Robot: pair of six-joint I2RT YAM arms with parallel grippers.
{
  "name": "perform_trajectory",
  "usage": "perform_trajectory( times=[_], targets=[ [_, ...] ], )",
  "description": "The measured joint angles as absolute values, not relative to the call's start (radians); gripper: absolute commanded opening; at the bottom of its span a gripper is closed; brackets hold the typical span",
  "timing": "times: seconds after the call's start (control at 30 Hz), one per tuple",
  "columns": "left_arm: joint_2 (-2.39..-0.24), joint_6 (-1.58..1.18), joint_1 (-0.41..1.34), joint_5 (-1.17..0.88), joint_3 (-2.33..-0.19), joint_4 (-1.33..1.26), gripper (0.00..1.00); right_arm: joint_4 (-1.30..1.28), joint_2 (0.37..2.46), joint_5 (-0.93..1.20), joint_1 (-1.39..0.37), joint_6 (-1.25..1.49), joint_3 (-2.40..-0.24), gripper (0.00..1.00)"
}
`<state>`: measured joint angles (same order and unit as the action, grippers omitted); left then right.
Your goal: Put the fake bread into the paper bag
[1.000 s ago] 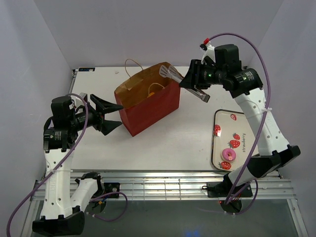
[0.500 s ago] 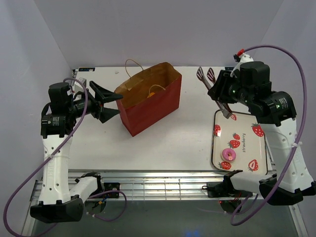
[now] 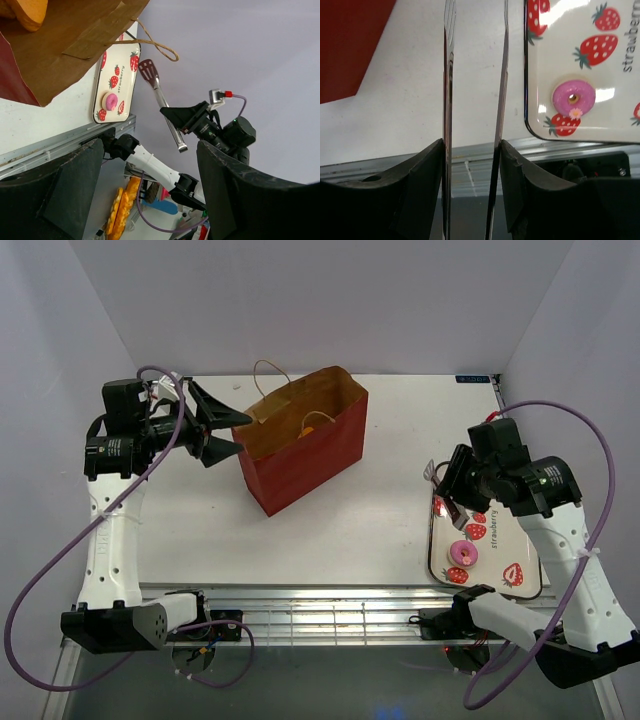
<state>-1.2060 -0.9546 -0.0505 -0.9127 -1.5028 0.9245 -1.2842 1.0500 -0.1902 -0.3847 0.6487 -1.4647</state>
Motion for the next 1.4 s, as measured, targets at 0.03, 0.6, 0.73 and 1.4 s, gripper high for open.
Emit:
perform_trajectory(
  times=[0.03, 0.6, 0.73, 1.4],
  targets=[
    [-1.209, -0.949, -0.051, -0.918, -1.502, 0.93, 0.85, -1.293, 1.039, -0.176, -0.381, 0.666, -1.432, 0.52],
    [-1.184, -0.916, -0.051, -0.969, -1.45, 0.946, 0.85, -1.309, 0.989, -0.124, -0.237, 0.703, -1.214, 0.53],
    [-1.182, -0.918, -0.051, -0.969, -1.463, 0.944, 0.85, -1.31, 0.987, -0.123, -0.187, 0.692, -1.165, 0.53],
    [-1.026, -0.996, -0.051, -0.942, -1.331, 0.897, 0.85, -1.31, 0.964, -0.158, -0.076, 0.586, -1.055, 0.53]
  ],
)
